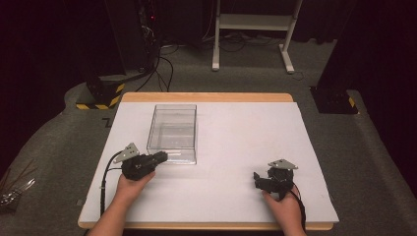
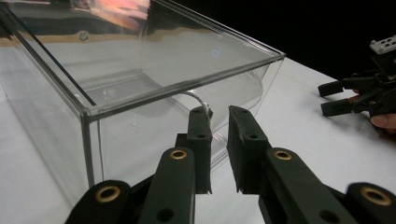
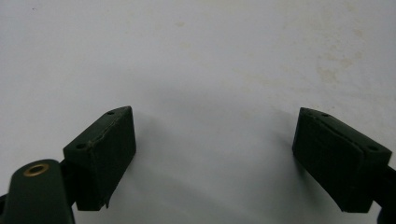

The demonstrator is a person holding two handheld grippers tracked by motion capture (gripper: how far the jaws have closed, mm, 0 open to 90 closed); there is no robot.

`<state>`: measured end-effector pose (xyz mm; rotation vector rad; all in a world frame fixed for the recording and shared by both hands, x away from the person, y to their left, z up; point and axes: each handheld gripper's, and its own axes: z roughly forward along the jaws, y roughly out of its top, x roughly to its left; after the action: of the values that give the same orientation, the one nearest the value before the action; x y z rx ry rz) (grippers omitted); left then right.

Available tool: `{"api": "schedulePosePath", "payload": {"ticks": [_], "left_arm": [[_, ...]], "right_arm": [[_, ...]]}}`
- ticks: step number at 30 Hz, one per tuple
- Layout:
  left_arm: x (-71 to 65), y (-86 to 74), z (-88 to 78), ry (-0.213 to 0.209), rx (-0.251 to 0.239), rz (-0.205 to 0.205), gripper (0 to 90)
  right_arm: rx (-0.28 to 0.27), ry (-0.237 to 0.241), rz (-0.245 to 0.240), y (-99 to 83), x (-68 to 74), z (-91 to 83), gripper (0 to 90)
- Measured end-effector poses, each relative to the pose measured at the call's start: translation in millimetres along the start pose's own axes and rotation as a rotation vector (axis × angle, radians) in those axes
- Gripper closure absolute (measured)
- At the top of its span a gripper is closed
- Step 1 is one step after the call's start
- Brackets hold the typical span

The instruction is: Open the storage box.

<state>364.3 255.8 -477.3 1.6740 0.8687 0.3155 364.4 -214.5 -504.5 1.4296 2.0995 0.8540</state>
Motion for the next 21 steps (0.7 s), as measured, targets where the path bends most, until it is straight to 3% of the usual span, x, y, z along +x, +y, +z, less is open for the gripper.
{"api": "schedulePosePath", "payload": {"ticks": [13, 21], "left_arm": [[-9.6, -9.7, -11.8, -0.028, -0.019, -0.002, 80.9], [-15.1, -10.6, -18.3, -0.041, 0.000, 0.009, 81.8]], "right_arm": [[0.000, 0.000, 0.000, 0.0, 0.0, 0.0, 13.4], [0.000, 0.000, 0.000, 0.0, 0.0, 0.0, 13.4]]}}
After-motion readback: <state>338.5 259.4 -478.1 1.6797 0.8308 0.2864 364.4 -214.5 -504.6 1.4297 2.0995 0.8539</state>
